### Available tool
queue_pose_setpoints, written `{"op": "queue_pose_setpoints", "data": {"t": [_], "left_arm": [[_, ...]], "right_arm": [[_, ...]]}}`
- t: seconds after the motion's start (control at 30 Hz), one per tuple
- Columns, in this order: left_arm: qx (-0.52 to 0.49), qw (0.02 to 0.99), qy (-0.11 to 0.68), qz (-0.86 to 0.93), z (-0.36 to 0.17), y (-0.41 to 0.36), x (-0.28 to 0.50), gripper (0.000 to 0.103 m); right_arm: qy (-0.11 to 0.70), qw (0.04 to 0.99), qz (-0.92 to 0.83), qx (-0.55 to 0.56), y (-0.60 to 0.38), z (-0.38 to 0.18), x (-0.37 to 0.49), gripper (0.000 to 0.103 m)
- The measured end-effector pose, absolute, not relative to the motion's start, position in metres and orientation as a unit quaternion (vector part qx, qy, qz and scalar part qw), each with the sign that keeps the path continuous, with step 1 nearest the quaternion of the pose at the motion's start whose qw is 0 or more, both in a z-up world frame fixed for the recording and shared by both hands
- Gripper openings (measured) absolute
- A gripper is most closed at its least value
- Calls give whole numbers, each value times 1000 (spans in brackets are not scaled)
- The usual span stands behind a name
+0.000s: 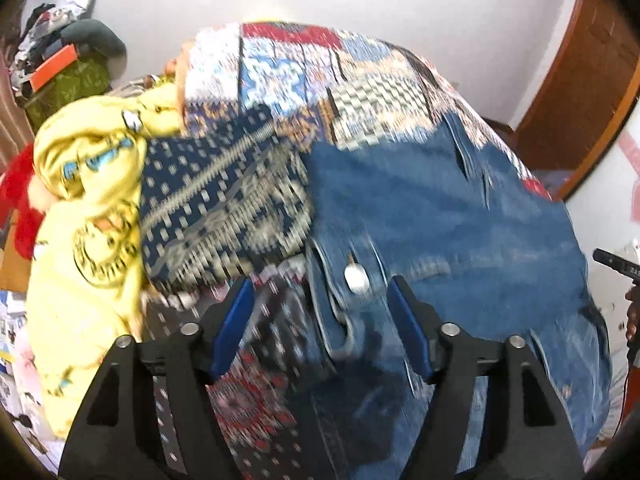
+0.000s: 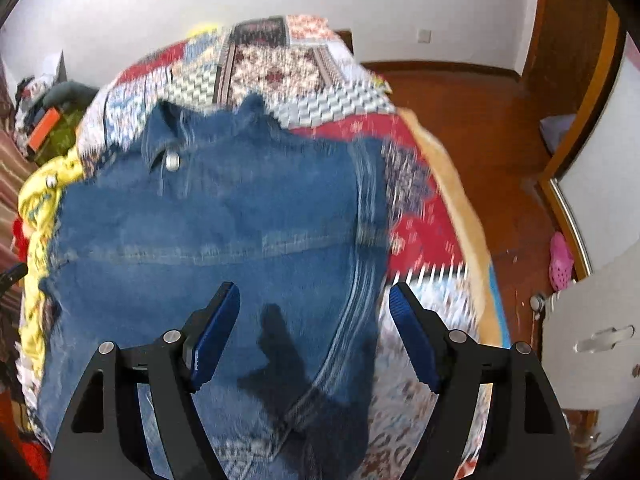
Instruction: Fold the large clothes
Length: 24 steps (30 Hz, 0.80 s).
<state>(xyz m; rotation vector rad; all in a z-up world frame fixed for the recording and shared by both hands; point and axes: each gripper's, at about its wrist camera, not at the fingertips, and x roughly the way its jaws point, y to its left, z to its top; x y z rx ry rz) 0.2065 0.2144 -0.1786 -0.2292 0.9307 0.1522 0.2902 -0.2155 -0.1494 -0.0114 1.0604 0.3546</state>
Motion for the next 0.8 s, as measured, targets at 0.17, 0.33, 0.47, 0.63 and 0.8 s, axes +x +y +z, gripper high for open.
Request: {"op": "queue_pose_setpoints", "data": {"t": [0.17, 0.33, 0.47, 0.63, 0.8], "left_arm": [[-141, 882, 445, 67, -179, 239, 246, 69], [-206, 858, 470, 30, -205, 253, 289, 70], [-267, 828, 492, 9, -239, 261, 320, 70], [-328, 809, 487, -8, -267, 272, 346, 69], [-335, 815, 473, -20, -264, 271, 359, 19]], "right_arm": [[494, 854, 160, 37, -224, -144, 326, 74], [522, 833, 155, 99, -235, -170, 366, 74], [552, 807, 150, 144, -241, -200, 393, 74], [549, 808, 153, 149, -236, -214, 409, 74], [543, 819, 154, 102, -224, -214, 414, 38]]}}
